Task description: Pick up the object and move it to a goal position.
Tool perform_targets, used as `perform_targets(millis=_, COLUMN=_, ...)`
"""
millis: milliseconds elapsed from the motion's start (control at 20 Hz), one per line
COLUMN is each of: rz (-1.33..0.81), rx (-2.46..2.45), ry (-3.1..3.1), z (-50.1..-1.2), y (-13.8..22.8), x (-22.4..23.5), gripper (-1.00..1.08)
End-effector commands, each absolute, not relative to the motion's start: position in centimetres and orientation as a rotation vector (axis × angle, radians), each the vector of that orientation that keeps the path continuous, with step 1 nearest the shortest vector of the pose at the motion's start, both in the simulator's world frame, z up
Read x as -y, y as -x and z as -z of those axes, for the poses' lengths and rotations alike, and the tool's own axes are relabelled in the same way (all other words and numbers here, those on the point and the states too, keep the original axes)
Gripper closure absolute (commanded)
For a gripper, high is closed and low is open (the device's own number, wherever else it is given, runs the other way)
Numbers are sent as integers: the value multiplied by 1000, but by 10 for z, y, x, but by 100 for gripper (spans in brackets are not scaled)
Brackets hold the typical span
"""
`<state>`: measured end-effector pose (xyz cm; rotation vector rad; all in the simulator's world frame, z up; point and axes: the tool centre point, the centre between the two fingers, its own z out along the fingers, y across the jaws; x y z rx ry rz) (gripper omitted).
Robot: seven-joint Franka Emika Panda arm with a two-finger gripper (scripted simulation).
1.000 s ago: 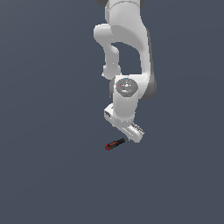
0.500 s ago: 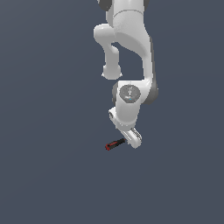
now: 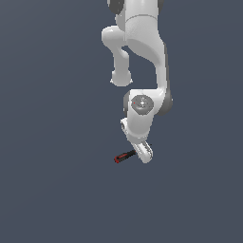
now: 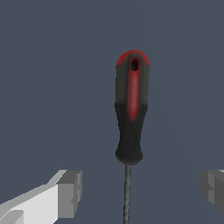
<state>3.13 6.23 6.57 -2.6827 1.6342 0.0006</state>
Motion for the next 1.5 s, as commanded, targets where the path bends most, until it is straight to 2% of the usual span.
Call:
perform_targets(millis=0, rz=0, rx=-1648, ry=2674, z=-65, y=-32, x=-62, gripper=-92)
perform_targets(millis=250, rz=0, rx=-1643, ry=2677, z=-62, y=-31, x=-63, gripper=-92)
perform_targets(millis=700, rz=0, rx=-1649, ry=2674, z=-21, y=-30, x=-62, gripper=-92)
perform_targets(millis=950, rz=0, rx=-1650, ry=2673, z=-15, y=-31, x=-62, gripper=-92)
perform_targets(millis=1000, rz=0, rx=-1650, ry=2673, z=-15, y=-31, x=-62, gripper=108)
perform_targets(millis=1450, rz=0, rx=-1650, ry=2673, z=-15, y=-31, x=-62, gripper=108)
